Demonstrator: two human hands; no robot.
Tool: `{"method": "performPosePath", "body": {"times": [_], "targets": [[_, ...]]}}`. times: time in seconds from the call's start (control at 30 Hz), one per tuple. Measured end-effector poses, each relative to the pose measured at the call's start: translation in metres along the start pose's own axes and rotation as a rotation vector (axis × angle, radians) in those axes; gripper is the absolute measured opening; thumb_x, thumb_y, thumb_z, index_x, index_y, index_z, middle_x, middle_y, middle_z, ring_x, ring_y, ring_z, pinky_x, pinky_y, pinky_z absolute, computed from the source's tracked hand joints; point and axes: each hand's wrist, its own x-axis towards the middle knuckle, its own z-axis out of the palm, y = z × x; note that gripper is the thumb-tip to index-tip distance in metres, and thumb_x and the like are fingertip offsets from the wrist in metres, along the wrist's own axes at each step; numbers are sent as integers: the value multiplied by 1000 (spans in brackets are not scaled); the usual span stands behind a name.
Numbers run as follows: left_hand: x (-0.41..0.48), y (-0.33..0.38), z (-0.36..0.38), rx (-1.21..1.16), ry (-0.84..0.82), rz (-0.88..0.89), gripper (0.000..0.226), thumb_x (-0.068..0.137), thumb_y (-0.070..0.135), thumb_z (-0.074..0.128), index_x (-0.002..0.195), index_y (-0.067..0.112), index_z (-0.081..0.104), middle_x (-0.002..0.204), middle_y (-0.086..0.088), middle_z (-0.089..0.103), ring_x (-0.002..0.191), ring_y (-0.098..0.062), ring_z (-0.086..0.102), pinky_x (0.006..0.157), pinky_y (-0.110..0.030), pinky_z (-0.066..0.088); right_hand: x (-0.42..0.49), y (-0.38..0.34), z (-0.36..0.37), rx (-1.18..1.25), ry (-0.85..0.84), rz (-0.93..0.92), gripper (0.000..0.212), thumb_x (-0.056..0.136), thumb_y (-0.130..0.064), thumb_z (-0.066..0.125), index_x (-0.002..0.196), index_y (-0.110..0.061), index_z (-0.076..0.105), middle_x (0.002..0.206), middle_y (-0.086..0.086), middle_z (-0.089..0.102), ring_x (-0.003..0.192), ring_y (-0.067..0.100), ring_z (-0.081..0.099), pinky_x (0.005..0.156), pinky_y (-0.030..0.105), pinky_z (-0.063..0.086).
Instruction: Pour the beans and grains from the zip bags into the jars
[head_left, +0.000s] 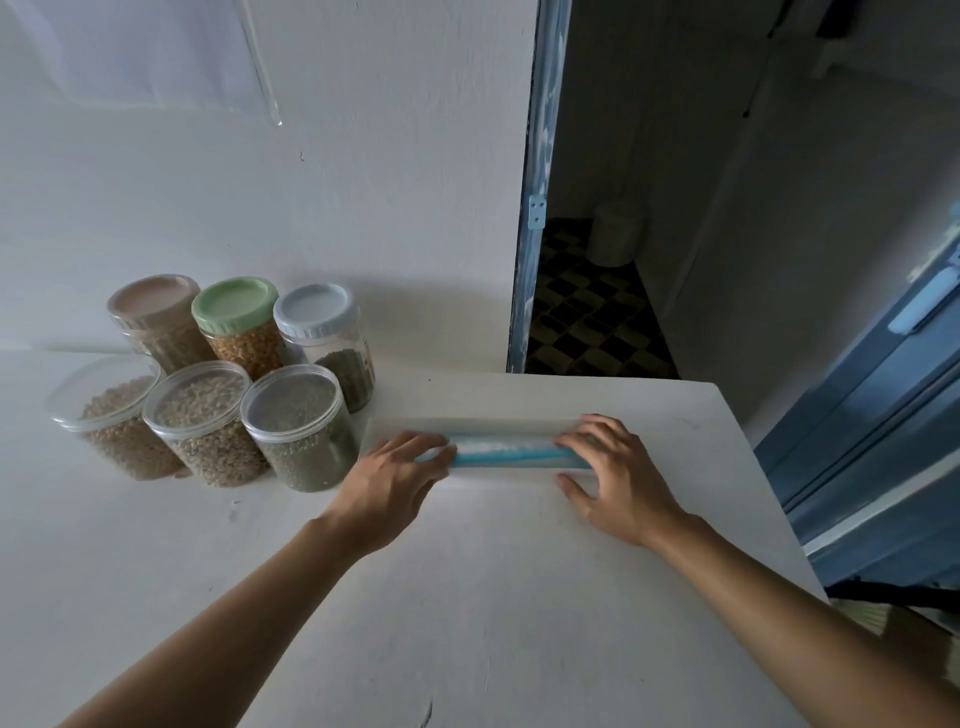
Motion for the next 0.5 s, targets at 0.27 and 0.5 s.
{"method": "performPosePath", "body": {"times": [0.27,0.5], "targets": [[10,-22,3,14,12,19,30,94,20,66,122,10,72,124,-9,69,106,-27,66,84,-42,61,19,-7,8,-33,-23,43,55,90,-53,49,129,-18,65,126,1,61,133,23,45,110,44,41],[12,-26,5,-11,5,12,32,93,19,67,122,9,72,124,-9,70,107,-25,66,86,-38,60,23,-9,9,-40,-34,84,57,88,-55,48,130,-19,64,129,1,61,135,23,44,112,44,40]]}}
